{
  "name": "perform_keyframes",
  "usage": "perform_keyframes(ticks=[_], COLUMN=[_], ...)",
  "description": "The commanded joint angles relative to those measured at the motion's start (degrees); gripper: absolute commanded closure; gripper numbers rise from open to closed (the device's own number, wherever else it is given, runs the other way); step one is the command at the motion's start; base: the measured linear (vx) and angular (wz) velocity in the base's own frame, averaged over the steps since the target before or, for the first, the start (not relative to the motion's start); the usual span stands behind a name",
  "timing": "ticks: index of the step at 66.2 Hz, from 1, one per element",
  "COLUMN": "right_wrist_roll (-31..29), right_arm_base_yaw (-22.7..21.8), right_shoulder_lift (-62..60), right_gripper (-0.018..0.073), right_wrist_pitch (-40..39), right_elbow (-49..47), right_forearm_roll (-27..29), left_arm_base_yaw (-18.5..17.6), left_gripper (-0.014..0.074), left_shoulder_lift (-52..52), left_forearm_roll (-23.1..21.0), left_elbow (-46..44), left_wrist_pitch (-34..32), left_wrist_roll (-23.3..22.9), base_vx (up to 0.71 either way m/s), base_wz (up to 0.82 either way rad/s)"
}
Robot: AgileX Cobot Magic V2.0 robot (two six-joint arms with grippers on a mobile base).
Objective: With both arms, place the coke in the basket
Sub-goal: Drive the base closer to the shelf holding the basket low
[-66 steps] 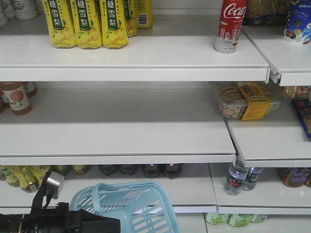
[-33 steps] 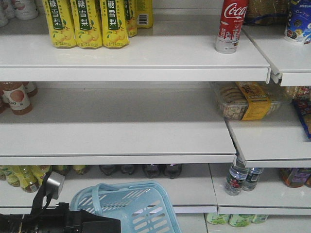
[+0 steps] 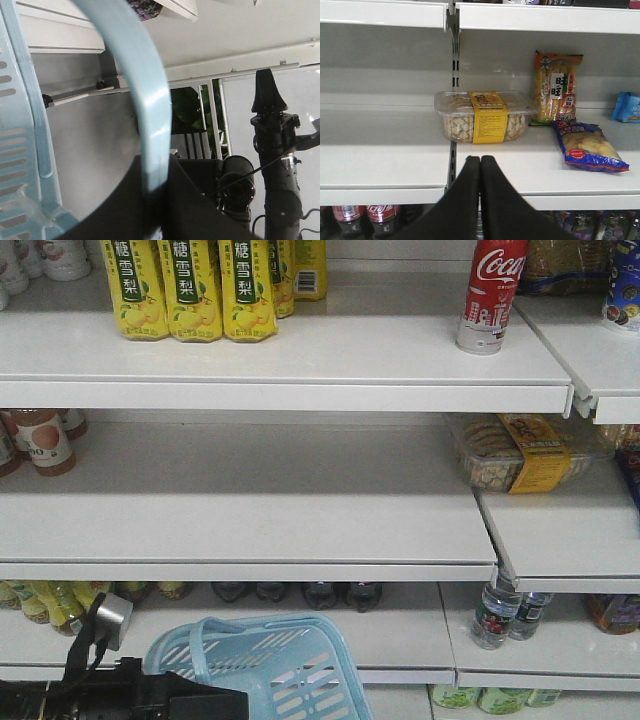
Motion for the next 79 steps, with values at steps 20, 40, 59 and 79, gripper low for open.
perform_keyframes(ticks=[20, 40, 59, 79], right_wrist_roll=[-0.22, -0.22, -0.22, -0.22], right_arm_base_yaw=[-0.06, -0.06, -0.06, -0.06], right_shoulder_lift=[-0.85, -0.85, -0.85, -0.85], right_gripper=[0.0568, 0.0568, 0.0568, 0.0568], right_wrist_pitch=[-4.27, -4.27, -4.27, -4.27], right_elbow=[0.87, 0.87, 0.87, 0.87], right_forearm_roll=[-0.44, -0.44, -0.44, -0.44], left_arm_base_yaw=[-0.28, -0.28, -0.28, -0.28], left_gripper=[0.0603, 0.0603, 0.0603, 0.0603], left_shoulder_lift=[-1.84, -1.84, -1.84, -1.84], left_forearm_roll=[-2.24, -2.24, -2.24, -2.24], left_elbow=[-0.59, -0.59, -0.59, -0.59], left_wrist_pitch=[-14.09, -14.09, -14.09, -14.09], left_wrist_roll=[0.45, 0.45, 0.45, 0.45], base_vx=[0.01, 0.02, 0.03, 0.04], base_wz=[0.01, 0.02, 0.01, 0.01])
